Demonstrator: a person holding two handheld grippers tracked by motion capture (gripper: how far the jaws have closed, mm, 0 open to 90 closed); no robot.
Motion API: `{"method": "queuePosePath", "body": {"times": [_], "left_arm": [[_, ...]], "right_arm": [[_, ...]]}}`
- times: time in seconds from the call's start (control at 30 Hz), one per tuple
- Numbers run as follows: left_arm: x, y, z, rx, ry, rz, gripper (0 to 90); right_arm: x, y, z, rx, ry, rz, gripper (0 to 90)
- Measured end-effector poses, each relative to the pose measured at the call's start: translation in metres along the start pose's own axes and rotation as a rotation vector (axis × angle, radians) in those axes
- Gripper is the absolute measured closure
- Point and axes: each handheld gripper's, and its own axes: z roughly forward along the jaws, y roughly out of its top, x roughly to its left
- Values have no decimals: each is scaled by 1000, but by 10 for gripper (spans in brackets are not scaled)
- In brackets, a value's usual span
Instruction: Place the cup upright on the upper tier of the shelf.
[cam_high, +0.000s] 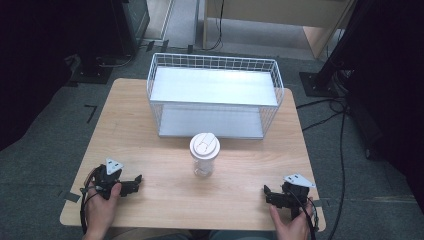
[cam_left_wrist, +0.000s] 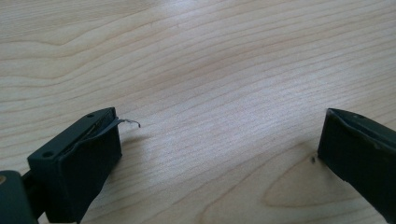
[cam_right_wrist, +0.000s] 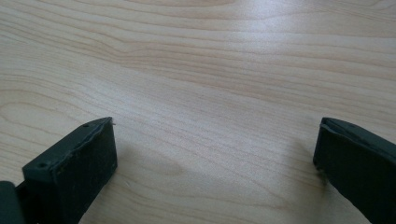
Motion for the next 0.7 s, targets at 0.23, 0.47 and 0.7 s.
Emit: {"method": "queuePosePath", "body": {"times": [0.23, 0.47, 0.7], "left_arm": [[0, 0, 0, 0, 0, 0, 0], [0, -1, -1, 1, -1, 2, 0], [0, -1, -1, 1, -1, 2, 0]], "right_arm": [[2, 0, 0, 0, 19, -15, 0], [15, 4, -6, -20, 76, -19, 0], [48, 21, -11, -97, 136, -90, 0]]}}
